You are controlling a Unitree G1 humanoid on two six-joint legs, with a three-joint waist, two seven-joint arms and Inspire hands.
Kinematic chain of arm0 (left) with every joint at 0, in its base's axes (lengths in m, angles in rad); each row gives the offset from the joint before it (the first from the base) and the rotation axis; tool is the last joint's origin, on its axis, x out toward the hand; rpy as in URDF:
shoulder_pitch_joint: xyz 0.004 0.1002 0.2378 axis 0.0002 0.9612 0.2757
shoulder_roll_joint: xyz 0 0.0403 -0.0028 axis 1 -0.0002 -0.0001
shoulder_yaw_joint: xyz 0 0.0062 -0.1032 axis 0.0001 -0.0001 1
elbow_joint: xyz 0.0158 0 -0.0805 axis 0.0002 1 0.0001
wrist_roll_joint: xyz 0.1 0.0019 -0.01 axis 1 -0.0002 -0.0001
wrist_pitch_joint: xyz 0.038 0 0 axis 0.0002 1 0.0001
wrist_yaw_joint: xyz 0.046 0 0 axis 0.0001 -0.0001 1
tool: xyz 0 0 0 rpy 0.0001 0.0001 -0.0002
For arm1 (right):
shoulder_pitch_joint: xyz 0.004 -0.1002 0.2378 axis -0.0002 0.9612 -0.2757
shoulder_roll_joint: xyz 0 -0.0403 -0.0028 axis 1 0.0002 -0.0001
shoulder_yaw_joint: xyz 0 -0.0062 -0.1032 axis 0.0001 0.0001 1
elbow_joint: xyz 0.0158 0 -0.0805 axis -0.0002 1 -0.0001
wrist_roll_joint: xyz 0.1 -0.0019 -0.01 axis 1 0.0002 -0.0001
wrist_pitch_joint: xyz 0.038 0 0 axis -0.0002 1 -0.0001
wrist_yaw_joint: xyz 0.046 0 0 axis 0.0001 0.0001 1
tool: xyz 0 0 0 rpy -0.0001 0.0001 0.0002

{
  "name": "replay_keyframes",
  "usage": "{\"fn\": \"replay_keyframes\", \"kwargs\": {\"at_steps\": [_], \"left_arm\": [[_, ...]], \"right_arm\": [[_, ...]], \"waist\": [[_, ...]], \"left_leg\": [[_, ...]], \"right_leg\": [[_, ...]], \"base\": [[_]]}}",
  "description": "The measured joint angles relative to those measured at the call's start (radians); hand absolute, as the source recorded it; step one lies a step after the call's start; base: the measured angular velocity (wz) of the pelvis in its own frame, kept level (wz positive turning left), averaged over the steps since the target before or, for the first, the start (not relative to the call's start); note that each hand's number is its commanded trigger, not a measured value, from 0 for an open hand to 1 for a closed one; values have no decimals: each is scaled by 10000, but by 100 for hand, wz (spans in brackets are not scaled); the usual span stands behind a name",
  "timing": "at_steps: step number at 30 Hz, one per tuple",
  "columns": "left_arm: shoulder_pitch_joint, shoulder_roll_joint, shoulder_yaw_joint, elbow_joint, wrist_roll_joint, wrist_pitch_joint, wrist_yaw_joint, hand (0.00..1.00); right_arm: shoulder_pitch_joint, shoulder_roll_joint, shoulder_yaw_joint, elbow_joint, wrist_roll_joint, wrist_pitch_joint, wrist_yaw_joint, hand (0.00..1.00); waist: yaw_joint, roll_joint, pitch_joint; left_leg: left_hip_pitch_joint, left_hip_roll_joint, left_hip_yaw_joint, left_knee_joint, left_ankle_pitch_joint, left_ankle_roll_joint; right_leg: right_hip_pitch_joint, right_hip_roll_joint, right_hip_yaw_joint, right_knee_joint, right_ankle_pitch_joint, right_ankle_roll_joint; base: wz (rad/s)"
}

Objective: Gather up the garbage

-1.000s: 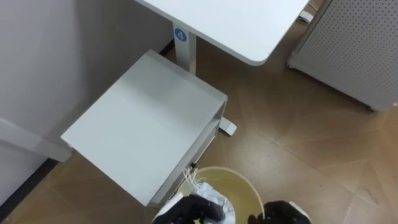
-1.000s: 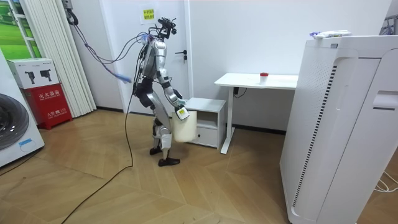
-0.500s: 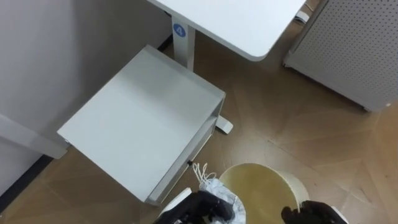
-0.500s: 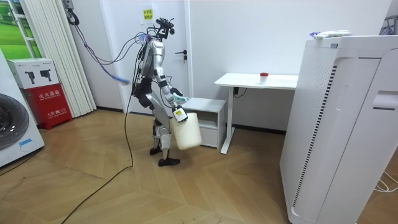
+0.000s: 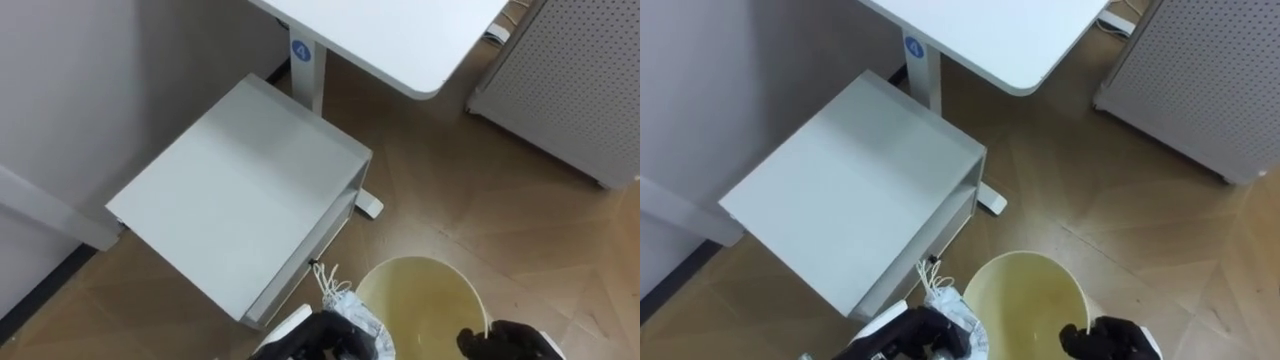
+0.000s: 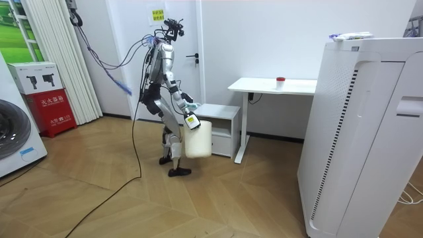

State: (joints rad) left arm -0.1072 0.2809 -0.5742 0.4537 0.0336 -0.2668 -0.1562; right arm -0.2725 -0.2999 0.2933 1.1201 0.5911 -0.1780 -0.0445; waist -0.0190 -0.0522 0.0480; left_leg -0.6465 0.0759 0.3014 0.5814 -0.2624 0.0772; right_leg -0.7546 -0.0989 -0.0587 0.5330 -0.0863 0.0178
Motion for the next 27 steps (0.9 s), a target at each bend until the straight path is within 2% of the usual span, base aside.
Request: {"fn": "replay_keyframes", "kwargs": {"at_steps": [1,2,6,7,8,12,17,27], "left_arm": [[-1,-24,23,0,0,0,9,6],[-3,-37,22,0,-2,0,17,0],[0,-220,-7,3,-3,-1,176,0],[20,-263,-17,3,-3,-1,200,0],[16,-274,-29,4,-3,0,211,0],[21,-338,-98,21,-5,-1,364,0],[12,-462,-176,29,-25,-1,438,0],[-313,-970,-192,29,-33,-2,234,0]], "right_arm": [[0,13,1,3,6,-37,-3,100],[0,25,1,3,14,-50,-6,100],[22,122,338,37,338,-79,-77,100],[64,172,394,30,363,-80,-71,100],[84,203,400,29,365,-80,-69,100],[258,404,437,39,279,-81,4,100],[370,459,612,-26,199,-83,30,100],[393,815,580,-66,-125,-222,48,100]], "waist": [[1,1,-4],[-2,0,-7],[-27,2,-17],[-37,-23,-76],[-43,-26,-80],[-101,-29,-83],[-146,-41,-76],[-382,-109,-50]], "left_leg": [[1,0,0,2,1,0],[2,1,0,3,1,0],[141,11,-7,-61,2,0],[200,4,-6,-116,6,-4],[234,5,-7,-116,6,-3],[496,-3,-11,-227,5,-3],[458,-31,-6,-279,18,6],[292,-8,-30,-267,13,5]], "right_leg": [[2,3,-2,0,7,-2],[4,4,-3,1,9,-1],[199,38,-9,-102,55,15],[255,39,-19,-160,71,17],[292,38,-27,-164,71,18],[584,11,-118,-302,74,24],[528,-15,-123,-331,83,29],[391,2,-157,-357,83,29]], "base": [[0],[0],[0],[0],[0],[0],[0],[0]]}}
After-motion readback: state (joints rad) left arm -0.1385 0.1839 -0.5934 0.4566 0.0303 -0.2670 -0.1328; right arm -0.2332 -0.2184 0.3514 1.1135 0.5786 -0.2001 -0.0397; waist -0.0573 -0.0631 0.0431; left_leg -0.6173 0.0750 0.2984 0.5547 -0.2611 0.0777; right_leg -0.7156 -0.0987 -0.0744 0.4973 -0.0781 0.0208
